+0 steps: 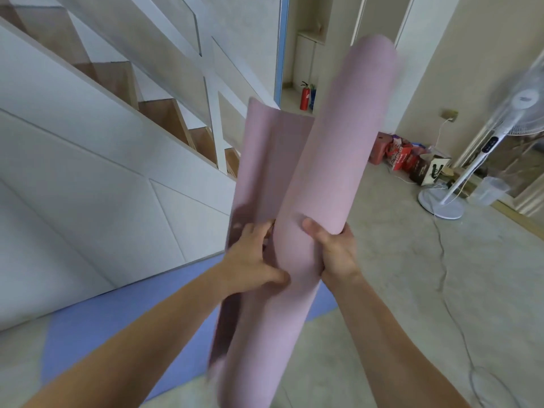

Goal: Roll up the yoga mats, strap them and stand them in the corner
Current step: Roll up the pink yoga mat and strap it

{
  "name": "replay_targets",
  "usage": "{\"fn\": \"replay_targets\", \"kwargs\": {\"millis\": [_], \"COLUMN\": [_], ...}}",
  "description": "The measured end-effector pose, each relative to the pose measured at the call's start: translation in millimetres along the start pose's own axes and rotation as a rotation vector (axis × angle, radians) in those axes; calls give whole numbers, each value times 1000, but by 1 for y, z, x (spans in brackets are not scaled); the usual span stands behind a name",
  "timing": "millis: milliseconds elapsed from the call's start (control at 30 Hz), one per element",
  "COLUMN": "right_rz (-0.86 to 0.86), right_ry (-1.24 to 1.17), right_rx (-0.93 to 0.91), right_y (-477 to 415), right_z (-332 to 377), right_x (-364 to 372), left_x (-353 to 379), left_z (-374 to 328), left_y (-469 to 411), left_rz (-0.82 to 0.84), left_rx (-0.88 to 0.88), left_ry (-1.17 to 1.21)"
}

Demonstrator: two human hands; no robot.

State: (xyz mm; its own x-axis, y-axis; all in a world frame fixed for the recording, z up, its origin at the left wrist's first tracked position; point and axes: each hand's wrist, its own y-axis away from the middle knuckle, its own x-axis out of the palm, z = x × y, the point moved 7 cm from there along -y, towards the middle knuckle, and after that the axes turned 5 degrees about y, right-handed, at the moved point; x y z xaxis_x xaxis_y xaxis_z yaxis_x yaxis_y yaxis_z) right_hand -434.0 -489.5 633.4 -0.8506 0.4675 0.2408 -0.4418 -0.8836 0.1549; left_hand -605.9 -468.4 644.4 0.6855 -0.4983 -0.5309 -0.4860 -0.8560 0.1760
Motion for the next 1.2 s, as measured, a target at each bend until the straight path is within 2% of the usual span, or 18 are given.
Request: {"fn": "replay_targets", "kwargs": {"millis": [67, 133, 200, 267, 367, 500, 633, 733, 767, 833, 867, 900, 933, 1033, 1100, 1200], "right_rz": [-90, -77, 14, 173, 381, 527, 518, 489, 467, 400, 365, 346, 334, 307, 304, 269], "right_ry": [114, 186, 136, 99, 112, 30, -103, -165, -157, -127, -118, -119, -137, -194, -199, -120], "right_rx": [-12, -1, 0, 5, -9, 75, 81, 78, 90, 104, 120, 145, 167, 204, 220, 267], "right_y": [3, 9, 11, 7, -3, 5, 1, -4, -8, -17, -20, -21, -20, -16, -14, -19], "right_z": [-1, -2, -3, 1, 5, 4, 6, 13, 13, 13, 11, 9, 7, 2, -1, -8], "right_x": [4, 12, 12, 7, 0, 15, 27, 33, 32, 29, 26, 25, 26, 29, 30, 28], "left_x": [15, 21, 8, -9, -17, -7, -9, -16, -21, -33, -35, -36, -35, -30, -28, -27], "left_z": [-8, -10, -6, -1, -1, -23, -35, -32, -28, -24, -24, -21, -18, -9, -7, -4], "left_y": [2, 3, 2, 2, 0, -5, -12, -21, -24, -28, -28, -29, -29, -33, -34, -38], "left_rz": [-58, -145, -258, -279, -123, 110, 129, 31, -49, -205, -242, -243, -223, -141, -59, -19], "left_rx": [15, 1, 12, 32, 39, 74, 95, 58, 41, -1, -15, -37, -60, -171, -233, -255], "left_ry": [-105, -81, 36, 163, 344, 642, 609, 536, 435, 54, -94, -132, -64, 349, 440, 455]}}
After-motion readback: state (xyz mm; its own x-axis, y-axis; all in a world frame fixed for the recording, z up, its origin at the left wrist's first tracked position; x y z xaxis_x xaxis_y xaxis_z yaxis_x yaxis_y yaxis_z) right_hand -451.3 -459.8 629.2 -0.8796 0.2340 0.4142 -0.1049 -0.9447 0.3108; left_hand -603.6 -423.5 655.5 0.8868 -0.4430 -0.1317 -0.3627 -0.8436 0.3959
